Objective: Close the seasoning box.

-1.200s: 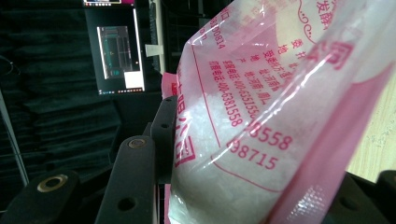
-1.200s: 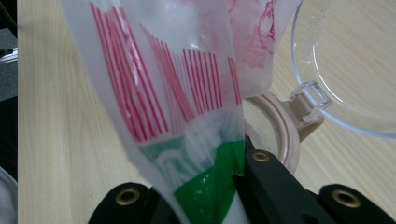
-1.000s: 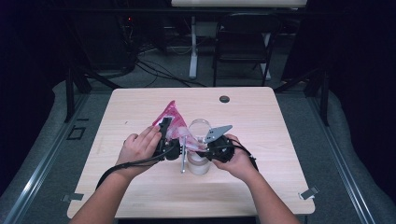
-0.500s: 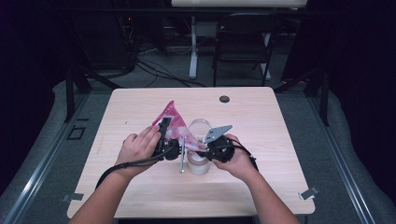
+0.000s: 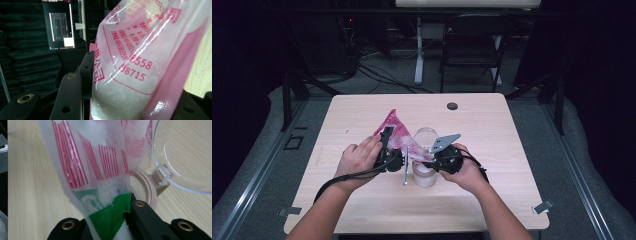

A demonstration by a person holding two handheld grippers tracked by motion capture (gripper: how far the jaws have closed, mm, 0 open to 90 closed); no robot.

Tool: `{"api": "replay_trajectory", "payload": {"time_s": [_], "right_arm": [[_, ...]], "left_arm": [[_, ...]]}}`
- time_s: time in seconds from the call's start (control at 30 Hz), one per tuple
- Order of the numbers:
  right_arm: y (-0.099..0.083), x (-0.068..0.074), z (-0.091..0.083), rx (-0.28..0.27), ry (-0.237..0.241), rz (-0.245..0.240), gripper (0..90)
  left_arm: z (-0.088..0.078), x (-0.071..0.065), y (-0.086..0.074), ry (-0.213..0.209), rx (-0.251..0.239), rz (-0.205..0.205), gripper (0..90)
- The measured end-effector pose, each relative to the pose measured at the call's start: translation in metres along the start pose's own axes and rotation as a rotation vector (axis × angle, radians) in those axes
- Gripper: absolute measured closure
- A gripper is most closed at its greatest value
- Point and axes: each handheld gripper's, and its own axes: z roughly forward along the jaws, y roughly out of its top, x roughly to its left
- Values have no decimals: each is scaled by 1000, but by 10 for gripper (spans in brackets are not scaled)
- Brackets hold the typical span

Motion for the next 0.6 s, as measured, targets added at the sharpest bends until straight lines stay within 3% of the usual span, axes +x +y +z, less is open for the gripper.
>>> {"api": "replay_trajectory", "payload": {"time_s": [0.6], "right_arm": [[1, 1, 2, 0, -1, 0, 900]], "left_arm": [[1, -1, -3, -1, 5, -1, 589]]}}
